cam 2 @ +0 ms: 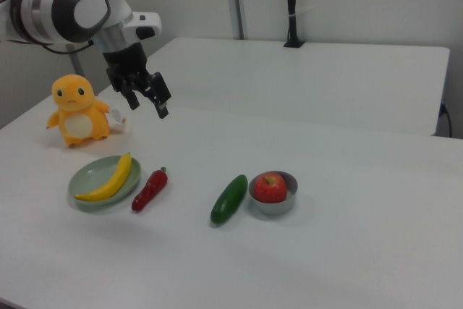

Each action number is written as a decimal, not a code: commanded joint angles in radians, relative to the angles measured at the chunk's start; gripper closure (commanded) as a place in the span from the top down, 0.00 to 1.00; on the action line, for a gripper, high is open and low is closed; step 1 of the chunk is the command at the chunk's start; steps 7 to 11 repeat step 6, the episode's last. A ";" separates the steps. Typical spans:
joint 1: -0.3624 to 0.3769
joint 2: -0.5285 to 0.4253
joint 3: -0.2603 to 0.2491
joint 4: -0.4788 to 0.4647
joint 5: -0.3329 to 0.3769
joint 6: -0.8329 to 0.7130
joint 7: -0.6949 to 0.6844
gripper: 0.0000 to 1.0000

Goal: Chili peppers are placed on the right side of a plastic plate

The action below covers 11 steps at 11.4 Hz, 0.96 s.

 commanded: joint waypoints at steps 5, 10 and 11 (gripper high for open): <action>0.012 -0.021 -0.010 -0.018 0.051 -0.043 -0.085 1.00; 0.014 -0.021 -0.007 -0.018 0.051 -0.061 -0.085 1.00; 0.014 -0.021 -0.007 -0.018 0.051 -0.061 -0.085 1.00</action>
